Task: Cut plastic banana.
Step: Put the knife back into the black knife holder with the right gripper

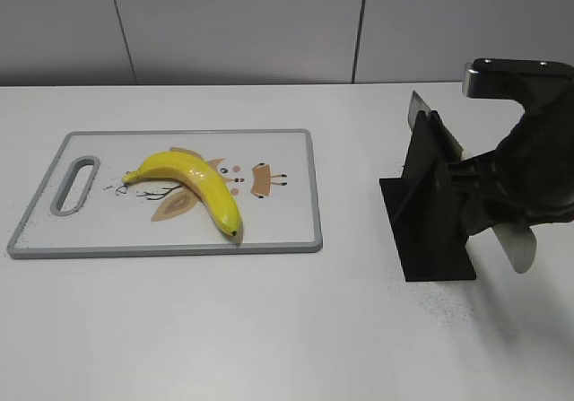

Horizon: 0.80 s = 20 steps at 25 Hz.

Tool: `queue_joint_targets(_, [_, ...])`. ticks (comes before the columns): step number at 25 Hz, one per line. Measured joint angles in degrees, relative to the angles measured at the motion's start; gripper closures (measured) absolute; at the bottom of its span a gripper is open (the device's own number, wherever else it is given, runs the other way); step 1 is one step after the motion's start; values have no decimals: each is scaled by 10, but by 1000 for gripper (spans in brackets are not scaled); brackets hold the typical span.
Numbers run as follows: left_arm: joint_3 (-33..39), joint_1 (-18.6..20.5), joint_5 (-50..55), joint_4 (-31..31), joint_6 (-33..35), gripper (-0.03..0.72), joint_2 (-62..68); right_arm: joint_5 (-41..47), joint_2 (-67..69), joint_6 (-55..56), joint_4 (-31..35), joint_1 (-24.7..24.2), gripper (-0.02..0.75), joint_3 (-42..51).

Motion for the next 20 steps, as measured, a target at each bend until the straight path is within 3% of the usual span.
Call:
queue_joint_targets(3, [0, 0, 0, 0, 0, 147, 0, 1, -1, -22, 14, 0, 213, 0])
queue_joint_targets(5, [0, 0, 0, 0, 0, 147, 0, 1, -9, -65, 42, 0, 120, 0])
queue_joint_targets(8, [0, 0, 0, 0, 0, 147, 0, 4, -48, -134, 84, 0, 128, 0])
queue_joint_targets(13, [0, 0, 0, 0, 0, 149, 0, 60, -159, -159, 96, 0, 157, 10])
queue_joint_targets(20, [0, 0, 0, 0, 0, 149, 0, 84, -375, -179, 85, 0, 160, 138])
